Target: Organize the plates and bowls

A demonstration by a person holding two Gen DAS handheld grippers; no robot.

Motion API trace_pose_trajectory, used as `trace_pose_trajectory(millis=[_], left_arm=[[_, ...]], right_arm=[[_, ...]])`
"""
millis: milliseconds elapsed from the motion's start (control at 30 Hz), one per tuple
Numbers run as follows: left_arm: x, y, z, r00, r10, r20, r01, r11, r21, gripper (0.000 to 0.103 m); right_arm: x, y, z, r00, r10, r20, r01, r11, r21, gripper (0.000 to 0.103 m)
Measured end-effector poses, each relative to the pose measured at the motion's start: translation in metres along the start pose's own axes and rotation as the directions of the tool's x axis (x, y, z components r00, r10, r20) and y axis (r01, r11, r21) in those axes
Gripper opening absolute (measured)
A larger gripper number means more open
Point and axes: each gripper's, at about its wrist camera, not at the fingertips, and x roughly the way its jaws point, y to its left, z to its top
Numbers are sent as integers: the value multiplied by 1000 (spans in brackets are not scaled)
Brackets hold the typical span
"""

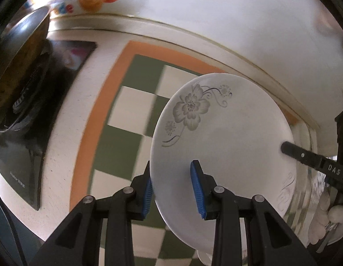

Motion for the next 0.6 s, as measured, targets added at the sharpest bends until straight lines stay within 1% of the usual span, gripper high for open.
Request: trace_pose_trajectory(millis=[133, 267, 400, 500, 600], left_arm=[[-1, -29, -21, 999, -24, -22, 26, 995, 96, 29], [6, -52, -45, 998, -32, -61, 42, 985, 169, 29], [29, -65, -66, 992, -21, -122, 48, 974, 221, 29], [45, -74, -80, 988, 7, -156, 35, 964, 264, 29], [56, -82, -92, 983, 30, -179, 25, 956, 293, 29]], right_arm=[[-35, -25, -51, 999, -4, 42, 2, 998, 67, 9], [-60, -53, -106, 998, -15, 68, 5, 989, 146, 9], [-62, -73, -148, 997, -32, 71, 17, 978, 209, 9], [-58, -88, -175, 997, -44, 60, 27, 967, 252, 9], [-52, -101, -192, 998, -50, 44, 36, 960, 277, 9]])
